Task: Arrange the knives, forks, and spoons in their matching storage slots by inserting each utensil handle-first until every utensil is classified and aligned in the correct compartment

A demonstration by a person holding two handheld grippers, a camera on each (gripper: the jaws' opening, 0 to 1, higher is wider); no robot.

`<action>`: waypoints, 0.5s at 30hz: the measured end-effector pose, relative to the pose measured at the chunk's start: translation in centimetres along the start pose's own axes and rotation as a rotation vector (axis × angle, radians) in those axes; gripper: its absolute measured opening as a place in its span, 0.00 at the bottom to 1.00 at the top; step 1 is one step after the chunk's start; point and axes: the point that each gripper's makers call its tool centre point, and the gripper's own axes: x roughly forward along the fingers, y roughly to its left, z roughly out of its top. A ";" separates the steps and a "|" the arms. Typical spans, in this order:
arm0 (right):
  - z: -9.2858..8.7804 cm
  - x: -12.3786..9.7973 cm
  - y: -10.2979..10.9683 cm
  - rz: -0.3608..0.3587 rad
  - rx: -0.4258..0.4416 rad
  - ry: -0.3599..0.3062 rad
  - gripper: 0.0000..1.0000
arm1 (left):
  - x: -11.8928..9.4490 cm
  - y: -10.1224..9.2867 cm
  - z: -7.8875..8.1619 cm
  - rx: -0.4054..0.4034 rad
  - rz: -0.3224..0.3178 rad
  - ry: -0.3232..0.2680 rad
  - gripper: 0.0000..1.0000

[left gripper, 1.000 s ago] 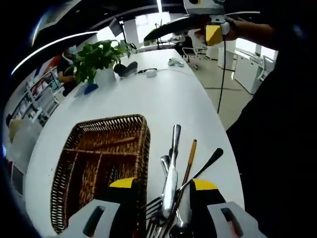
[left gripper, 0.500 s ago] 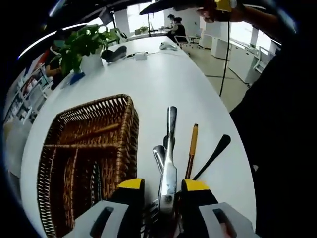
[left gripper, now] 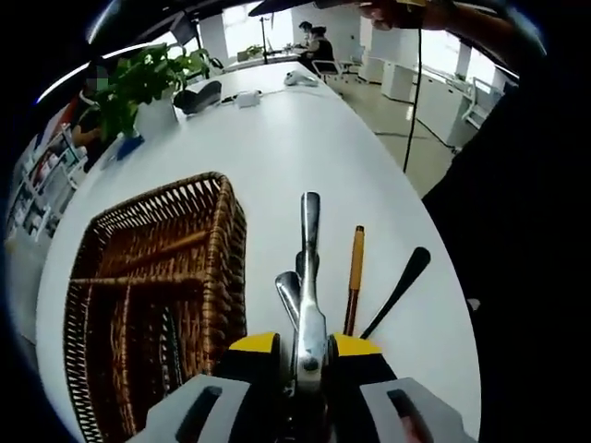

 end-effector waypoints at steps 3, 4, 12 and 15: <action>0.2 0.0 0.0 -0.001 0.001 -0.007 0.98 | 0.1 -0.1 0.1 0.008 -0.001 0.011 0.15; 0.2 0.0 0.0 -0.001 0.001 -0.008 0.98 | 0.2 -0.1 0.1 0.008 -0.004 0.019 0.14; -0.7 0.4 0.8 0.035 0.000 0.023 0.96 | 0.5 -0.1 0.2 0.016 -0.003 0.034 0.12; -1.0 1.0 1.2 0.056 -0.007 0.042 0.97 | 0.4 -0.1 0.2 0.023 0.001 0.037 0.12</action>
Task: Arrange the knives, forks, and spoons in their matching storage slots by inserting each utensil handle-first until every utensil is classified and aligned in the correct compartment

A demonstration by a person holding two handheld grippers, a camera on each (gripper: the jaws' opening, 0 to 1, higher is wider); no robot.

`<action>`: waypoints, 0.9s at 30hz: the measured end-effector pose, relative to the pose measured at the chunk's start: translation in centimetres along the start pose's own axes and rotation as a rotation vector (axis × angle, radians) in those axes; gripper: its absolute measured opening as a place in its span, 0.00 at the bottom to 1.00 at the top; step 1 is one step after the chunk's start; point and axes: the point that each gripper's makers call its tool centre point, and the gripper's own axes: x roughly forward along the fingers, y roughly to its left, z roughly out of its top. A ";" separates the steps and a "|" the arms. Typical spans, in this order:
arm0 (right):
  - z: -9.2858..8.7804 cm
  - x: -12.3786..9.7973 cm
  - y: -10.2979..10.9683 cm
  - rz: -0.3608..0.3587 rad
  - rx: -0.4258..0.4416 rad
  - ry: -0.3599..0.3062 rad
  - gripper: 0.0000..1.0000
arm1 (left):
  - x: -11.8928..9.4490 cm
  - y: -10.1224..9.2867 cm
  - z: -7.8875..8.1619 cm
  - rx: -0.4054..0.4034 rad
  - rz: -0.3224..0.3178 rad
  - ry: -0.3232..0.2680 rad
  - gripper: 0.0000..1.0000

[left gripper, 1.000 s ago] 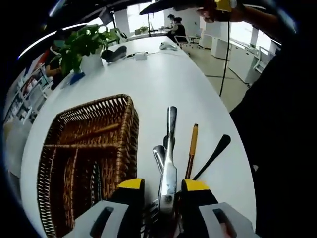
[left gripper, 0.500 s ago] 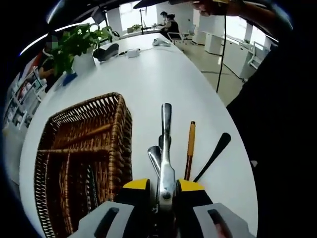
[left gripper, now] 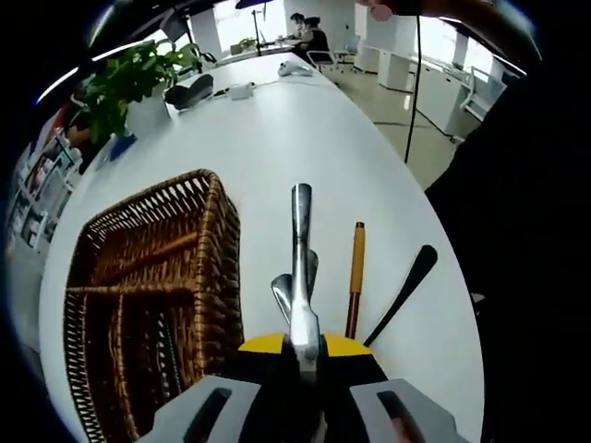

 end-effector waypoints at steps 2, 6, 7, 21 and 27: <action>-0.1 0.4 0.3 0.015 -0.010 0.014 0.98 | -0.1 0.0 0.0 -0.004 0.001 0.002 0.11; -0.2 1.3 0.7 0.047 -0.038 0.037 0.96 | -0.5 -0.1 0.1 -0.033 -0.012 -0.011 0.11; -0.2 1.6 0.9 0.058 -0.045 0.042 0.95 | -0.6 -0.1 0.2 -0.037 -0.014 -0.011 0.11; -7.2 8.3 4.9 0.312 -0.171 0.223 0.64 | -2.9 -0.5 0.4 0.022 -0.013 0.003 0.11; -10.7 11.0 7.0 0.376 -0.281 0.307 0.47 | -3.6 -0.6 0.7 0.015 -0.004 0.002 0.11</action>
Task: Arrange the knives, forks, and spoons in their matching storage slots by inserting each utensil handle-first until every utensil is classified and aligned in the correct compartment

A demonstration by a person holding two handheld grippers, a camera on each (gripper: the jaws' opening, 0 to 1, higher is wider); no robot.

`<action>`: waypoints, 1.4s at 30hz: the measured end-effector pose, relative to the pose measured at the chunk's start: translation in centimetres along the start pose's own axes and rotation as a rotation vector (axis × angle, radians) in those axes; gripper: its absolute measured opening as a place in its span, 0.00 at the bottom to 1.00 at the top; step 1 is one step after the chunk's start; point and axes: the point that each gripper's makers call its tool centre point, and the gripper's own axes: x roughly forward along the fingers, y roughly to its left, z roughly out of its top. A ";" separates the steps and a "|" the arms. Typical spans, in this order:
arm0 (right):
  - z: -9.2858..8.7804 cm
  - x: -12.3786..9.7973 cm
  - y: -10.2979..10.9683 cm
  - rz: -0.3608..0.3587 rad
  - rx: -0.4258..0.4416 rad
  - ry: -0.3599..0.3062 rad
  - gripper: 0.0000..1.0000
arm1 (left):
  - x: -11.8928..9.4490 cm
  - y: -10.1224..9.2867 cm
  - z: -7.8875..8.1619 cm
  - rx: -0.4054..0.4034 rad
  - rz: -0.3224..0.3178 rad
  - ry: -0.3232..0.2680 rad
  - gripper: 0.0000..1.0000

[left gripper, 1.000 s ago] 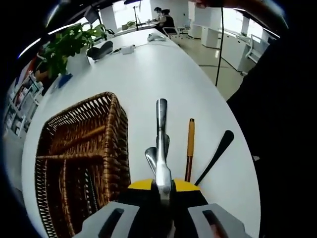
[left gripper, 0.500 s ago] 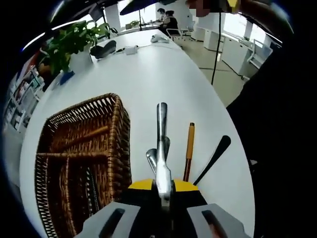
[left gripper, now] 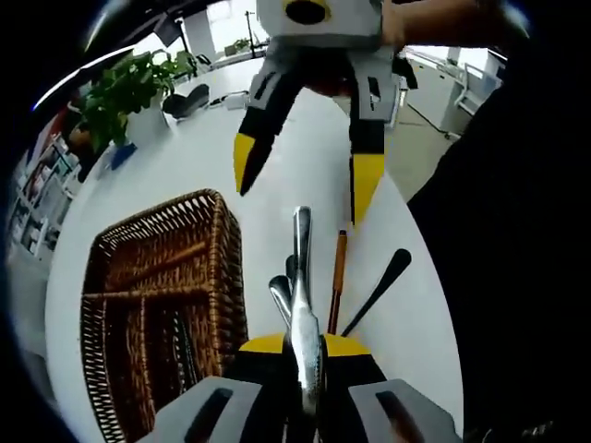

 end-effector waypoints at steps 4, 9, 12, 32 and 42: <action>-0.3 1.4 0.3 -0.012 -0.119 0.039 0.38 | -0.3 -0.1 0.2 -0.015 0.000 -0.003 0.11; -0.5 1.9 0.6 -0.026 -0.151 0.043 0.26 | -0.6 0.0 0.5 -0.014 0.009 -0.009 0.11; -0.5 2.3 0.5 -0.045 -0.204 0.054 0.20 | -0.6 -0.2 0.7 -0.026 0.001 -0.018 0.11; -0.3 1.7 0.4 -0.071 -0.295 0.046 0.05 | -0.1 -0.3 1.1 -0.046 -0.027 -0.038 0.11; 0.5 1.5 0.4 -0.036 -0.277 0.056 0.00 | -0.3 0.4 0.6 -0.003 -0.023 -0.028 0.00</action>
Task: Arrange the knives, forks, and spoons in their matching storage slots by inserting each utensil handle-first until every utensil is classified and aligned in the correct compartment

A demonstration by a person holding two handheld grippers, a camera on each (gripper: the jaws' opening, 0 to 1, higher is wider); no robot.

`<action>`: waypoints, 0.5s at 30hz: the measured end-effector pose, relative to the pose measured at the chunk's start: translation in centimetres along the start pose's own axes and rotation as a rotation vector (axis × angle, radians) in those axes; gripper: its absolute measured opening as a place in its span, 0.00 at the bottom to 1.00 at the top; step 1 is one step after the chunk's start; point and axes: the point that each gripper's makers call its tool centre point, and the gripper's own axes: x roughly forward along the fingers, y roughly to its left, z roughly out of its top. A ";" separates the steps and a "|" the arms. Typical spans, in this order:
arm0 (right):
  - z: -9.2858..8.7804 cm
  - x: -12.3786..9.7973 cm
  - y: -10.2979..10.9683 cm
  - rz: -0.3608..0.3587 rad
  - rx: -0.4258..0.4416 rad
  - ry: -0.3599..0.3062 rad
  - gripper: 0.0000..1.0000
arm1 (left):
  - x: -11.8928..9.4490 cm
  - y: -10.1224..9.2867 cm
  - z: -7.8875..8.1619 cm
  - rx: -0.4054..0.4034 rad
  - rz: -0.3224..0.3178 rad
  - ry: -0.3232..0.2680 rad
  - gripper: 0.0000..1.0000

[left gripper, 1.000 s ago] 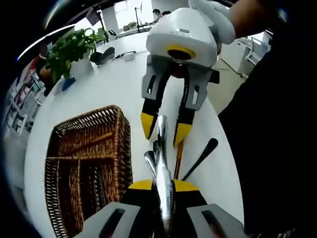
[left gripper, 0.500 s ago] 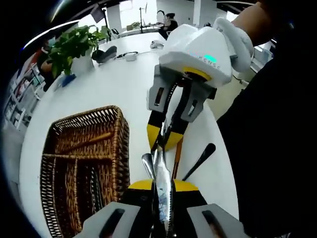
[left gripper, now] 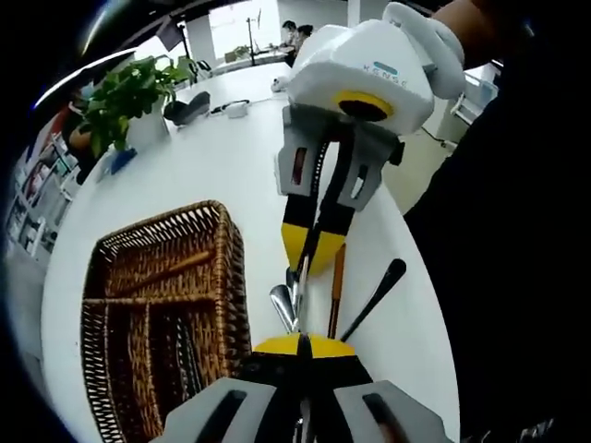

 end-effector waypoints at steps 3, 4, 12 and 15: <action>0.6 -0.4 -0.3 -0.001 -0.007 -0.004 0.00 | -0.4 -0.1 0.0 0.005 0.007 -0.004 0.00; 0.8 -0.6 -0.4 -0.003 -0.010 -0.007 0.00 | -0.7 0.0 0.0 0.010 0.017 -0.010 0.01; 1.9 -1.8 -1.1 0.012 -0.042 -0.006 0.00 | -4.6 0.5 -0.6 -0.123 0.135 -0.133 0.27; 2.4 -2.0 -0.8 0.025 -0.065 -0.009 0.00 | -6.3 0.9 -1.3 -0.174 0.185 -0.168 0.36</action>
